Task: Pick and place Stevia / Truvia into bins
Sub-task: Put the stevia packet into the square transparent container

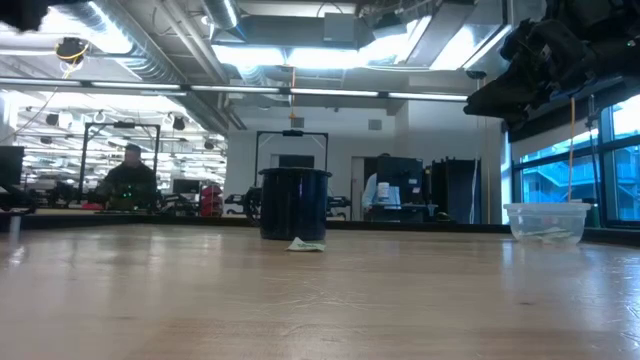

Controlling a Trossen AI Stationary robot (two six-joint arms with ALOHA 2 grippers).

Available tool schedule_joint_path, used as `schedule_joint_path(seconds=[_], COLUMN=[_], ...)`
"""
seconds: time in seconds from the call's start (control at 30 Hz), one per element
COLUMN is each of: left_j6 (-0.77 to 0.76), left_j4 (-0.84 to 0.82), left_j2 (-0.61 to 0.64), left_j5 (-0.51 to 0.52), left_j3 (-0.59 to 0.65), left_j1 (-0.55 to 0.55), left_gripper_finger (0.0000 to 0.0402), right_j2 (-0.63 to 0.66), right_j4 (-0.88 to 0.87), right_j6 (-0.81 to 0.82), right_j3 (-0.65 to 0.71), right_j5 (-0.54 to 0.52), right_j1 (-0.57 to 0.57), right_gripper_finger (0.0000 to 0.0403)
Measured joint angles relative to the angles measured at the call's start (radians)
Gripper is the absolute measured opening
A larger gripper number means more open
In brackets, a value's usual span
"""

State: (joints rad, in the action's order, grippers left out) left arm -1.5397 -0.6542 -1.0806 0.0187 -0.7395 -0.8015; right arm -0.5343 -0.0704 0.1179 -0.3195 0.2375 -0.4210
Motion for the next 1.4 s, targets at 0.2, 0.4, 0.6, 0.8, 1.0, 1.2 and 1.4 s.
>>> schedule_joint_path(seconds=[0.2,0.4,0.6,0.8,1.0,1.2,1.4], left_j6=[0.089,0.272,0.471,0.569,0.607,0.645,0.675], left_j4=[0.000,0.001,0.001,0.008,0.016,0.061,0.059], left_j2=[0.062,0.063,0.035,-0.016,-0.091,-0.162,-0.186], left_j5=[0.205,0.259,0.269,0.266,0.211,0.180,0.159], left_j3=[0.000,0.000,0.000,0.000,0.000,0.000,0.000], left_j1=[0.096,0.254,0.397,0.490,0.532,0.542,0.539], left_gripper_finger=[0.0059,0.0059,0.0059,0.0059,0.0059,0.0059,0.0059], right_j2=[0.000,-0.054,-0.210,-0.463,-0.737,-1.013,-1.232], right_j4=[0.013,0.130,0.170,0.186,0.333,0.420,0.383], right_j6=[-0.022,-0.071,-0.104,-0.153,-0.123,-0.152,-0.158], right_j3=[0.000,0.000,-0.087,-0.177,-0.244,-0.384,-0.569], right_j5=[0.000,0.001,-0.049,-0.166,-0.327,-0.380,-0.380], right_j1=[0.001,0.064,0.191,0.350,0.478,0.559,0.591], right_gripper_finger=[0.0122,0.0122,0.0122,0.0122,0.0122,0.0122,0.0096])
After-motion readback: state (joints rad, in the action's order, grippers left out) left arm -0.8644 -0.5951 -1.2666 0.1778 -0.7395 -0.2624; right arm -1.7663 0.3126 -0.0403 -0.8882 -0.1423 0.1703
